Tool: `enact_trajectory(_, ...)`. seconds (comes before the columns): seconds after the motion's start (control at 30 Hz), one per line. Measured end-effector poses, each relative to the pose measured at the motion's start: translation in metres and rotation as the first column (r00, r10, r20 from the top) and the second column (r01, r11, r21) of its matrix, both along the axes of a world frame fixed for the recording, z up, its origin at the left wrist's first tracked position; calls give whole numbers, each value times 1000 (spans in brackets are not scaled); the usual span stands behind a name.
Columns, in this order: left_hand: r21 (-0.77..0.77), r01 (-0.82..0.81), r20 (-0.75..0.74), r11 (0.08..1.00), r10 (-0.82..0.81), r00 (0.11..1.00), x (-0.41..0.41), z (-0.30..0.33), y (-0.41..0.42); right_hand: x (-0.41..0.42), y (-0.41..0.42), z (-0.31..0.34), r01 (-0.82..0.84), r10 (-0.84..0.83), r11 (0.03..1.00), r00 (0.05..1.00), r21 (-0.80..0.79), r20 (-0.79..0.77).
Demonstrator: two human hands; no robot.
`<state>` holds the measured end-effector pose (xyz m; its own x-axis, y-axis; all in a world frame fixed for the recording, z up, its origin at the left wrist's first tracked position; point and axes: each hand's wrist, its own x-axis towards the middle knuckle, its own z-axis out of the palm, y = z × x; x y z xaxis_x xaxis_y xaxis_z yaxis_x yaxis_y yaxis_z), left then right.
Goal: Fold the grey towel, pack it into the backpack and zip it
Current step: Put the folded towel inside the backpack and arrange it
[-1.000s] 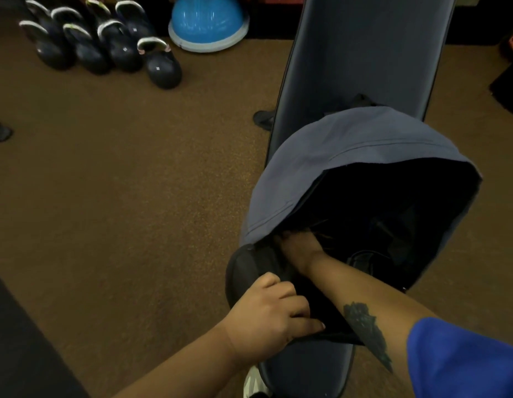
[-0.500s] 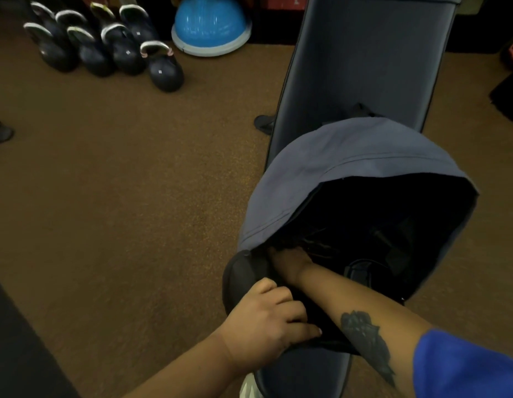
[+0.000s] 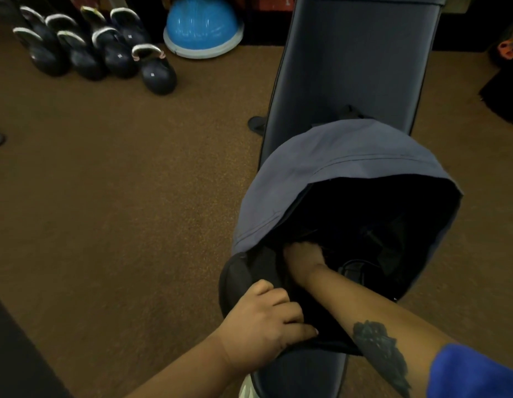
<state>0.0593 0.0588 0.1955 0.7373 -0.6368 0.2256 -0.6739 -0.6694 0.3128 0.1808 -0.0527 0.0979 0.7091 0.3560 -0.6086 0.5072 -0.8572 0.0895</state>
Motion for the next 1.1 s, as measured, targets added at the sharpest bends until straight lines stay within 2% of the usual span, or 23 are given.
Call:
enact_trajectory(0.07,0,-5,0,1000,5,1000,2,1,1,10,-3,9,5,-6,1000,997,4,83)
enact_trajectory(0.13,-4,-12,9,1000,12,1000,3,0,2,21,-9,14,48,-46,999,995,-26,89)
enact_trajectory(0.27,-28,-25,7,999,25,1000,4,-2,3,37,-17,10,174,-175,985,983,-23,-52)
enact_trajectory(0.37,-21,-29,6,999,29,1000,4,-1,3,39,-14,12,236,-233,971,969,22,-87)
enact_trajectory(0.7,26,-29,-2,999,29,1000,4,3,3,26,-23,49,107,-106,991,994,79,-16)
enact_trajectory(0.83,29,-29,-26,999,30,999,4,5,1,27,-34,69,201,-202,976,979,87,3)
enact_trajectory(0.9,36,-29,-28,999,30,999,3,7,1,28,-38,75,305,-302,944,952,124,-44)
enact_trajectory(0.97,40,-27,-33,999,28,999,1,8,0,28,-39,75,405,-380,903,909,145,-169)
enact_trajectory(1.1,50,-22,-40,998,24,999,-3,8,0,15,-24,51,471,-401,871,845,136,-354)
